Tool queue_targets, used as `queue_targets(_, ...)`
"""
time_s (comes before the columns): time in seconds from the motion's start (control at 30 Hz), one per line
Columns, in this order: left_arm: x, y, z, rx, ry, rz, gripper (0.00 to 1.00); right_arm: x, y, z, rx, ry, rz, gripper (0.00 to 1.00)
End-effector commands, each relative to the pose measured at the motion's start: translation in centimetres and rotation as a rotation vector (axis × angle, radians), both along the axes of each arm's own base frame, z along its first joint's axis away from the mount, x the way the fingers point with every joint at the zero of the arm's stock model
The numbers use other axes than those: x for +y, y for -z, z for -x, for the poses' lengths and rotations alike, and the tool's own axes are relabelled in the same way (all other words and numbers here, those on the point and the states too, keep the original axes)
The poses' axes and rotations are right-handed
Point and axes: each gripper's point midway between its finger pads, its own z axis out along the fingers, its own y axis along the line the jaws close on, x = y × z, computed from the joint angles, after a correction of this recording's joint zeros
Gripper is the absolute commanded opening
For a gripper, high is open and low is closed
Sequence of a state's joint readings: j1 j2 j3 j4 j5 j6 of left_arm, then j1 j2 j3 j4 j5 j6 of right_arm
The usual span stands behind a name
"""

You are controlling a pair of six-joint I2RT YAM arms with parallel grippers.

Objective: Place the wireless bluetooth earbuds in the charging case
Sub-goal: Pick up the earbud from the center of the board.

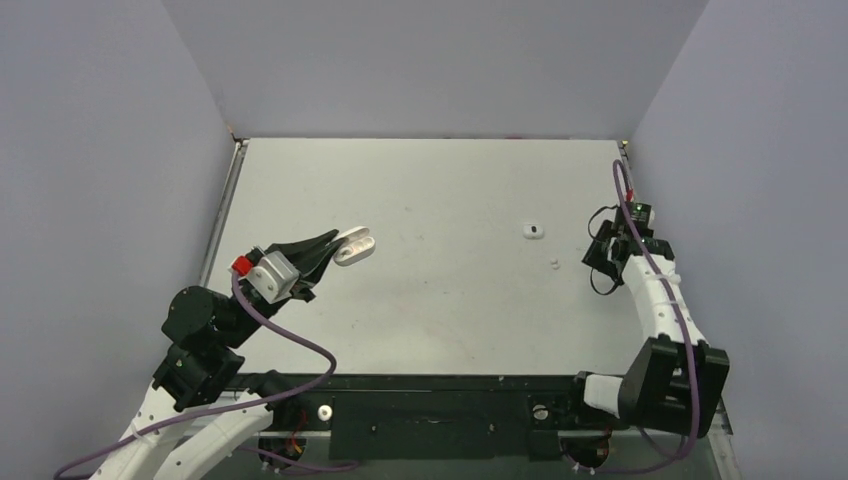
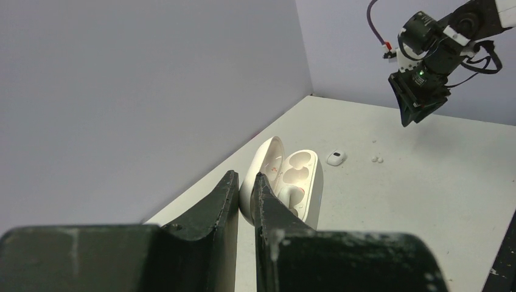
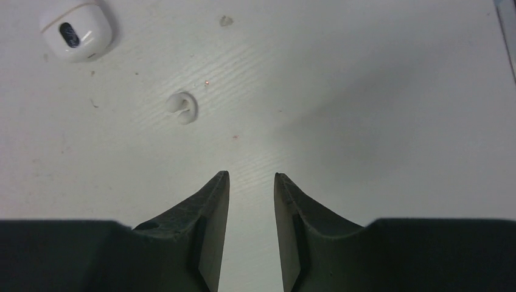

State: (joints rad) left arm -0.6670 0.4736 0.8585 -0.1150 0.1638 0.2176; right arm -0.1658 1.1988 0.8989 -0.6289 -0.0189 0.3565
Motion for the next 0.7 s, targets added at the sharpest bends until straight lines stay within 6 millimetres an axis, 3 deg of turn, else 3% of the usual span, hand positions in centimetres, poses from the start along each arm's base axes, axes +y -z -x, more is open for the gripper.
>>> queue_targets(0.0, 0.2, -1.8, 0.2, -0.057, -0.004, 0.028, 0.00, -0.3, 2.7, -1.9, 0.058, -0.080, -0.042, 0.29)
queue_targets(0.17, 0.2, -1.6, -0.1, -0.056, -0.015, 0.019, 0.00, 0.2, 5.5, -4.4, 0.091, -0.097, -0.103, 0.27)
queue_targets(0.33, 0.1, -1.5, -0.5, -0.055, -0.023, 0.009, 0.00, 1.0, 7.3, -6.5, 0.128, -0.141, -0.103, 0.35)
queue_targets(0.67, -0.1, -1.6, -1.1, -0.059, -0.037, 0.009, 0.00, 2.3, 8.7, -7.1, 0.158, -0.177, -0.094, 0.32)
